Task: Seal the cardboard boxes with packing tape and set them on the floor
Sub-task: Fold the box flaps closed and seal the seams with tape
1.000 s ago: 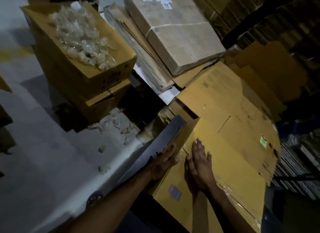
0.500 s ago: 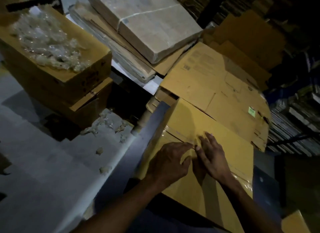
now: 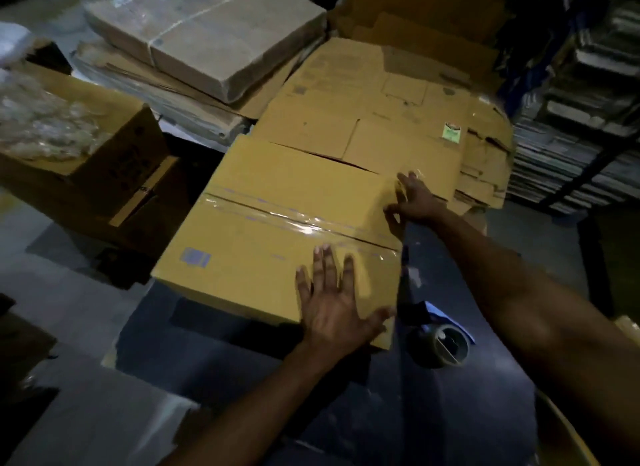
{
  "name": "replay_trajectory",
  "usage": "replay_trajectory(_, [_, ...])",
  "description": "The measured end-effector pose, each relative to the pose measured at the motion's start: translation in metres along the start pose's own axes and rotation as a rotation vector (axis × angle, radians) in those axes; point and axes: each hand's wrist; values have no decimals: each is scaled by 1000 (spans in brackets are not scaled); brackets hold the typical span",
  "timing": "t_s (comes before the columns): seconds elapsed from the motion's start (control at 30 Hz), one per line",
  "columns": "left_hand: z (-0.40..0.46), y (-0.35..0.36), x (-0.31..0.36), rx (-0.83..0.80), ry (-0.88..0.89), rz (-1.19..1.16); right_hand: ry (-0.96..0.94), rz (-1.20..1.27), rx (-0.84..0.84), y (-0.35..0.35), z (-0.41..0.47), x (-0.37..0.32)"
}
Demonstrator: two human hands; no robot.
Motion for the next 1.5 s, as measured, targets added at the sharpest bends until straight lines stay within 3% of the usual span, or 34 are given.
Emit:
replay_trajectory(0.13, [-26, 18, 26, -215, 72, 164, -5, 177, 51, 14, -9, 24])
replay_trajectory(0.23, [-23, 10, -14, -86, 280, 166, 48, 96, 159, 14, -37, 40])
replay_trajectory(0.3, [-12, -3, -54, -84, 358, 144, 102, 123, 219, 21, -62, 52])
replay_trajectory(0.4, [7, -22, -102, -174, 238, 37, 204, 193, 318, 38, -104, 64])
replay_trajectory(0.5, [28, -35, -117, -136, 128, 8, 275, 293, 391, 54, -131, 73])
replay_trajectory(0.67, [42, -24, -88, -72, 127, 225, 89, 428, 430, 69, -166, 120])
replay_trajectory(0.73, [34, -8, -74, -25, 192, 249, 83, 438, 391, 80, -184, 146])
replay_trajectory(0.9, [28, 10, -57, -2, 210, 281, 256, 78, -2, 127, -199, 209])
replay_trajectory(1.13, [21, -7, -72, -27, 298, 186, 268, -2, 73, 156, -207, 199])
replay_trajectory(1.23, [6, -19, -72, 98, 325, 40, 195, 23, 61, 161, -227, 169])
replay_trajectory(1.3, [-14, -17, -66, 116, 169, -112, 146, 94, 85, 163, -246, 142])
replay_trajectory(1.33, [-25, -16, -60, 44, 51, -229, 128, 142, 113, 165, -256, 129])
replay_trajectory(1.5, [-58, -7, -40, -535, -642, -1020, -53, 280, 176, 164, -285, 79])
Point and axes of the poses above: each hand's wrist, its own z-axis towards the middle knuckle, its own y-axis out of the palm, x = y × z, and after that the axes turned 3 degrees about z, right-handed
